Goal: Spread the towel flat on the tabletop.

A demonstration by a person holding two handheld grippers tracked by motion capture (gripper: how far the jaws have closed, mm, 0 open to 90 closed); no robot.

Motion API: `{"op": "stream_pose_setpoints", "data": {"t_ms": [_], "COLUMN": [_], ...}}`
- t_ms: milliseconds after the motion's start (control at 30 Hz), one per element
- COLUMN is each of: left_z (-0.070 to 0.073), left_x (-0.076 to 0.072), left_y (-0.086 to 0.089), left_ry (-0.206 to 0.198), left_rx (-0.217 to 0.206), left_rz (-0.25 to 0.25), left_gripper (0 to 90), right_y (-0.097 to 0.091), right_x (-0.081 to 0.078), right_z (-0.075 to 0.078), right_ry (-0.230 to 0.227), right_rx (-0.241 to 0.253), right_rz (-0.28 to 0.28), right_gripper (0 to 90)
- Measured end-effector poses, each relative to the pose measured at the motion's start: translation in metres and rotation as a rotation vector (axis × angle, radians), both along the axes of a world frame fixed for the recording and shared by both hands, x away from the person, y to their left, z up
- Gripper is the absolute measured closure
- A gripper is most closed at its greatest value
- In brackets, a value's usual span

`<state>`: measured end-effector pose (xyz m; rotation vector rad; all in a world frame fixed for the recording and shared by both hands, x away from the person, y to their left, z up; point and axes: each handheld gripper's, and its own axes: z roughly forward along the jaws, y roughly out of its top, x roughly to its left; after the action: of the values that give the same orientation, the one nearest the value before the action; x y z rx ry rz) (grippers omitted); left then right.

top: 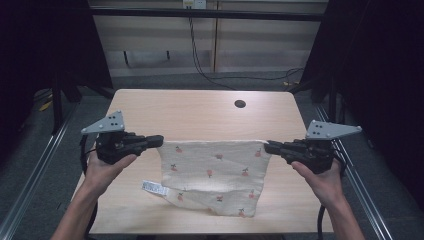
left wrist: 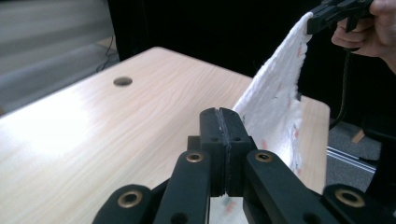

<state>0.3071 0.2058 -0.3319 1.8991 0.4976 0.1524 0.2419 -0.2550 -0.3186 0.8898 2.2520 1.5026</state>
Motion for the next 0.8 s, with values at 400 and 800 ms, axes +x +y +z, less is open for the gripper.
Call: {"op": "stream_pose_setpoints", "data": {"t_ms": [400,800], "left_z": [-0.032,-0.066], "left_x": [0.027,0.055], "left_y": [-0.005,-0.008], "left_ry": [0.091,0.144], "left_rx": [0.043,0.102], "left_rz": [0.035,0.118], "left_gripper": [89.7,89.3], "right_y": [0.001,0.011], "right_x": [0.049,0.088], "right_z": [-0.044,-0.078], "right_ry": [0.091,0.124], "right_rx": [-0.013,-0.031], "right_rz": [-0.050,-0.088], "right_gripper": [86.9,84.9]}}
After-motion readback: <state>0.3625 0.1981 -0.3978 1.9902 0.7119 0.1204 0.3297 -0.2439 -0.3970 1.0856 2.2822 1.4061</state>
